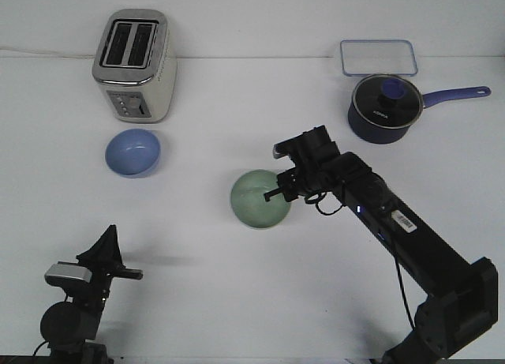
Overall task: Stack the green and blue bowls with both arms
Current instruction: 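Carry the green bowl with the right gripper to the table center, then release the green bowl and retract the right gripper toward the robot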
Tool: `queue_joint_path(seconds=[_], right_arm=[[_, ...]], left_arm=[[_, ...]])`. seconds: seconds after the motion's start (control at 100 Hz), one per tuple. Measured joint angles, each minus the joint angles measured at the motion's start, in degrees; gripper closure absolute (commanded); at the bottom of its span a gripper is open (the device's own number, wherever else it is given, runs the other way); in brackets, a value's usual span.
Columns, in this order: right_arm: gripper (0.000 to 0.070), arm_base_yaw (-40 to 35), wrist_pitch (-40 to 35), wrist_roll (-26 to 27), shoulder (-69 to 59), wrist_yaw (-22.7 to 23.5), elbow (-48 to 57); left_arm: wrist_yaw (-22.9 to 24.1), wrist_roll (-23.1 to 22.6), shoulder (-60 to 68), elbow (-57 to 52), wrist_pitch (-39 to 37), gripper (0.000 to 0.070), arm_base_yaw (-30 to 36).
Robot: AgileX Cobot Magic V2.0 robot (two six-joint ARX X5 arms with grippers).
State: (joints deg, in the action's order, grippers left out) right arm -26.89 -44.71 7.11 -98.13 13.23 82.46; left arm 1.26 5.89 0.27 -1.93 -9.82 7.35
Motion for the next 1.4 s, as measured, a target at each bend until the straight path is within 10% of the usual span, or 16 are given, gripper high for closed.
queue_joint_path(seconds=[0.65,0.92,1.4], right_arm=[[0.0696,-2.45,2.16,3.23,-8.00,-2.54,-0.22],[0.0273,-3.06,1.88,3.52,-8.66,-2.71,-0.35],[0.0197,-2.62,1.73,4.74,-6.91,-0.92,-0.39]], left_arm=[[0.00,0.00,0.00,0.00,0.00,0.0689,0.00],[0.00,0.00,0.00,0.00,0.00,0.0689,0.00],[0.00,0.00,0.00,0.00,0.00,0.0689,0.00]])
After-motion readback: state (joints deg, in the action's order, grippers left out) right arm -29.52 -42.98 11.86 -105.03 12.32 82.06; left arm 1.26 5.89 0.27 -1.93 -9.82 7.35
